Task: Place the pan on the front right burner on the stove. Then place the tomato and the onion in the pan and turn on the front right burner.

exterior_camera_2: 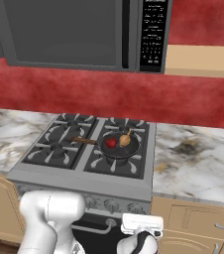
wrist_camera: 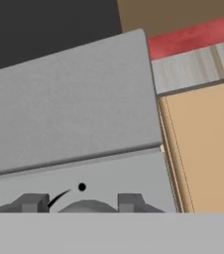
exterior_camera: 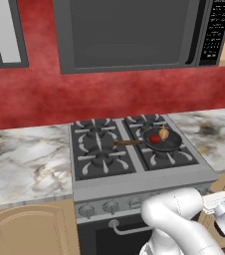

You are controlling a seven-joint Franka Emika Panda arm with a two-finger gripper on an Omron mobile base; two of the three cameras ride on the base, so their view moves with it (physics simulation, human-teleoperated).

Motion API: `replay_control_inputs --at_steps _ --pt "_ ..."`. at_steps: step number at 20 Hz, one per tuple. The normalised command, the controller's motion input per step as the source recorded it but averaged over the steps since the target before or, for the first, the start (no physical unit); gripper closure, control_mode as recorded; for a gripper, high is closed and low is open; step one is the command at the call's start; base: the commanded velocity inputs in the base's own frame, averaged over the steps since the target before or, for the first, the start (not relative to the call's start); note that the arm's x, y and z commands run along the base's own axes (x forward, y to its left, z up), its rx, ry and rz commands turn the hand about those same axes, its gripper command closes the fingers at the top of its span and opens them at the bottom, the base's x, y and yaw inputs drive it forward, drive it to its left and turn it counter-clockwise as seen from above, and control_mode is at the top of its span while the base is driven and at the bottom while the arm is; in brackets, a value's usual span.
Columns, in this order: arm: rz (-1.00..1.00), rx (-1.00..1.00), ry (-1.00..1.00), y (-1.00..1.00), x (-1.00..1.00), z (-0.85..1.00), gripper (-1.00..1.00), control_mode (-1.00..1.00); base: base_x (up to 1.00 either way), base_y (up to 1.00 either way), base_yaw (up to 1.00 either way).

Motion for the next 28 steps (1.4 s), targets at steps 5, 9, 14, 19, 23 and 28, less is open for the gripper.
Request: replay_control_inputs --at_steps 5,9,14,19,23,28 --pt "-0.04 0.0 0.01 0.18 -0.35 -0.14 -1.0 -1.0 0.0 0.0 0.0" --pt "-0.09 0.0 0.0 0.07 -0.91 0.0 -1.0 -1.0 0.0 0.0 0.0" --pt "-0.08 0.0 0.0 0.05 -0.39 0.0 -1.0 -1.0 0.0 0.0 0.0" --pt "-0.01 0.0 -0.05 0.31 0.0 0.02 -1.0 -1.0 0.0 0.0 0.0" --pt "0.0 0.0 -0.01 0.28 0.14 0.0 -1.0 -1.0 0.0 0.0 0.0" --pt "-0.01 0.0 0.0 0.03 0.2 0.0 -1.0 -1.0 0.0 0.0 0.0"
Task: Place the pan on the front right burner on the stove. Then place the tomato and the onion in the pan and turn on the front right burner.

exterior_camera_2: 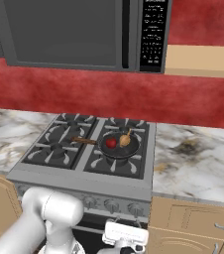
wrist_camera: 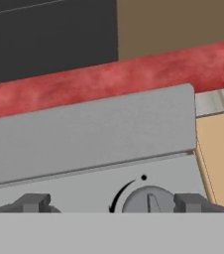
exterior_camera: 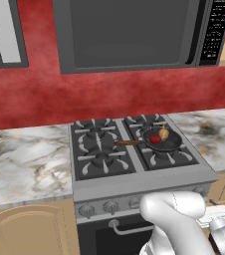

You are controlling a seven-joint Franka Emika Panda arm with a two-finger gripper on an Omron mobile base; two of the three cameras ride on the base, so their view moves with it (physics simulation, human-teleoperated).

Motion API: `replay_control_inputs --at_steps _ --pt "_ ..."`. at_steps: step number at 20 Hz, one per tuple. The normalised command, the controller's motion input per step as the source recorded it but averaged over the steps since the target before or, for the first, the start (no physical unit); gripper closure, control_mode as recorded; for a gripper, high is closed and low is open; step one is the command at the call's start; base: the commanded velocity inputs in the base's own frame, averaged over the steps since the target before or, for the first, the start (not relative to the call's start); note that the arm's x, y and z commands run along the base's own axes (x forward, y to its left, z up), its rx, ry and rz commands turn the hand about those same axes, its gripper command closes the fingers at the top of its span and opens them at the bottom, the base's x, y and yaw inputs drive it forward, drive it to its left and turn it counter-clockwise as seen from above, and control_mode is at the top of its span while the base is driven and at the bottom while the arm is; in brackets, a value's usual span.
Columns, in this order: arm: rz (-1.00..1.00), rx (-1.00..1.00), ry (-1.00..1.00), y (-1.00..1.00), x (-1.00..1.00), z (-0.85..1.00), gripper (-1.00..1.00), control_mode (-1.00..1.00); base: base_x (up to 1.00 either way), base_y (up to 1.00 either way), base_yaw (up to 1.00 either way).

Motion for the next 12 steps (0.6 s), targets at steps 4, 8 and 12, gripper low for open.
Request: replay_control_inputs --at_steps 4,8,12 --pt "-0.02 0.0 0.0 0.0 0.14 0.0 -1.0 -1.0 0.0 0.0 0.0" --pt "-0.02 0.0 0.0 0.0 0.14 0.0 -1.0 -1.0 0.0 0.0 0.0" --pt "-0.01 0.0 0.0 0.0 0.15 -0.01 -1.0 -1.0 0.0 0.0 0.0"
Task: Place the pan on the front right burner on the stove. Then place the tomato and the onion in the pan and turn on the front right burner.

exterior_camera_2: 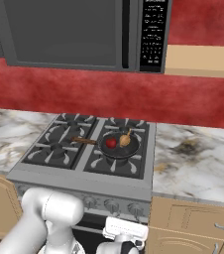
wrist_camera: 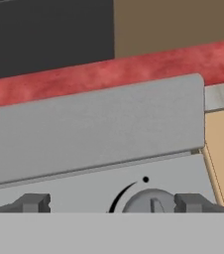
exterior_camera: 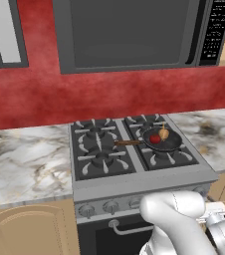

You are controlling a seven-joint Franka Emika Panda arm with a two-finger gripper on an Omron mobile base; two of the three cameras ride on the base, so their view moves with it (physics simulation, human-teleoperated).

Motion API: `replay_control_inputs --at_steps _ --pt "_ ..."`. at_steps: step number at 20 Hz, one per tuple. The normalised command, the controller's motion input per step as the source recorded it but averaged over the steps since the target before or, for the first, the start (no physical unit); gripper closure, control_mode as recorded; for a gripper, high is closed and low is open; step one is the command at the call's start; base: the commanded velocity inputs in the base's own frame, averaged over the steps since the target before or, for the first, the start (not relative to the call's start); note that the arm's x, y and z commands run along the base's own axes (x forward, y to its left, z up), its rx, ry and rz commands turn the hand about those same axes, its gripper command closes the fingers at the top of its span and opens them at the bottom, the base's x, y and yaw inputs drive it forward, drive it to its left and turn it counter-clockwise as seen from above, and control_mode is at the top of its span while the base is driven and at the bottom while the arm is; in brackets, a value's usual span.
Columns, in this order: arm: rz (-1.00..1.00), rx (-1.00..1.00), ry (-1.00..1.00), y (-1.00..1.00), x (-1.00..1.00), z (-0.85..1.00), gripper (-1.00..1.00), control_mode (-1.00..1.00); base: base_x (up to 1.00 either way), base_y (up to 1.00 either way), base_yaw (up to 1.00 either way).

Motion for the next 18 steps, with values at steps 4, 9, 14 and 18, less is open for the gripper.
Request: replay_control_inputs --at_steps 4,9,14,18 --pt "0.0 0.0 0.0 -0.03 0.1 -0.02 -1.0 -1.0 0.0 0.0 0.0" --pt "0.0 0.0 0.0 -0.12 0.03 -0.09 -1.0 -1.0 0.0 0.0 0.0" --pt "0.0 0.0 0.0 -0.14 0.0 -0.15 -1.0 -1.0 0.0 0.0 0.0" --pt "0.0 0.0 0.0 -0.08 0.16 -0.13 -1.0 -1.0 0.0 0.0 0.0"
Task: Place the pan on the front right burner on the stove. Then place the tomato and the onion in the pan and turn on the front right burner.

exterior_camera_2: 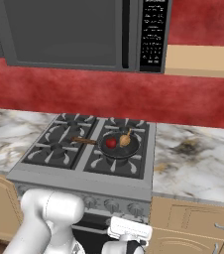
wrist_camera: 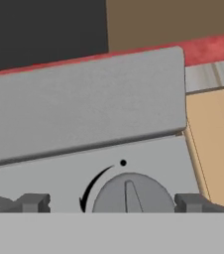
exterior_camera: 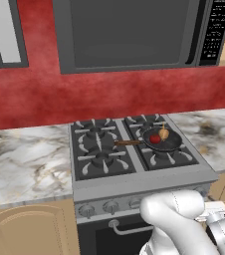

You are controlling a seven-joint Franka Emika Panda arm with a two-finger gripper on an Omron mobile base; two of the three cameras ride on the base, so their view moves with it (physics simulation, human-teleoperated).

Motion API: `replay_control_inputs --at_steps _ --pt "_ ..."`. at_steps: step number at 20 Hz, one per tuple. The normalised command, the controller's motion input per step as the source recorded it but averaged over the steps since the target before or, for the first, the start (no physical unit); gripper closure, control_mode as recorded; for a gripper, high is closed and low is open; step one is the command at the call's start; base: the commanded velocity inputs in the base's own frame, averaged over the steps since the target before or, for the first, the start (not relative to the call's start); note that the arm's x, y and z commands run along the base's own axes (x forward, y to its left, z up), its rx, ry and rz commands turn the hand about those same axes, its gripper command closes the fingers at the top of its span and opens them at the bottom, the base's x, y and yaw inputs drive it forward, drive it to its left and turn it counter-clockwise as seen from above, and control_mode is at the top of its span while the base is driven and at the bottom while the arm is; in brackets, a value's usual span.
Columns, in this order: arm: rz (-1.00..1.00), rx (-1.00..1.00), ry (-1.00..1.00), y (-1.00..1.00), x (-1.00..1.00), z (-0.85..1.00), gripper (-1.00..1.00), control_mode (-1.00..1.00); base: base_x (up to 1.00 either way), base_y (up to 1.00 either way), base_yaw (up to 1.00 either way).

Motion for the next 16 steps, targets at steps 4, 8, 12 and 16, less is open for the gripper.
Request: replay_control_inputs --at_steps 4,8,12,16 --pt "0.0 0.0 0.0 -0.08 0.27 -0.12 -1.0 -1.0 0.0 0.0 0.0" --pt "0.0 0.0 0.01 -0.09 0.25 -0.2 -1.0 -1.0 0.0 0.0 0.0" --pt "0.0 0.0 0.0 -0.11 0.11 -0.21 -1.0 -1.0 0.0 0.0 0.0" --pt "0.0 0.0 0.0 -0.01 0.19 -0.14 1.0 -1.0 0.0 0.0 0.0"
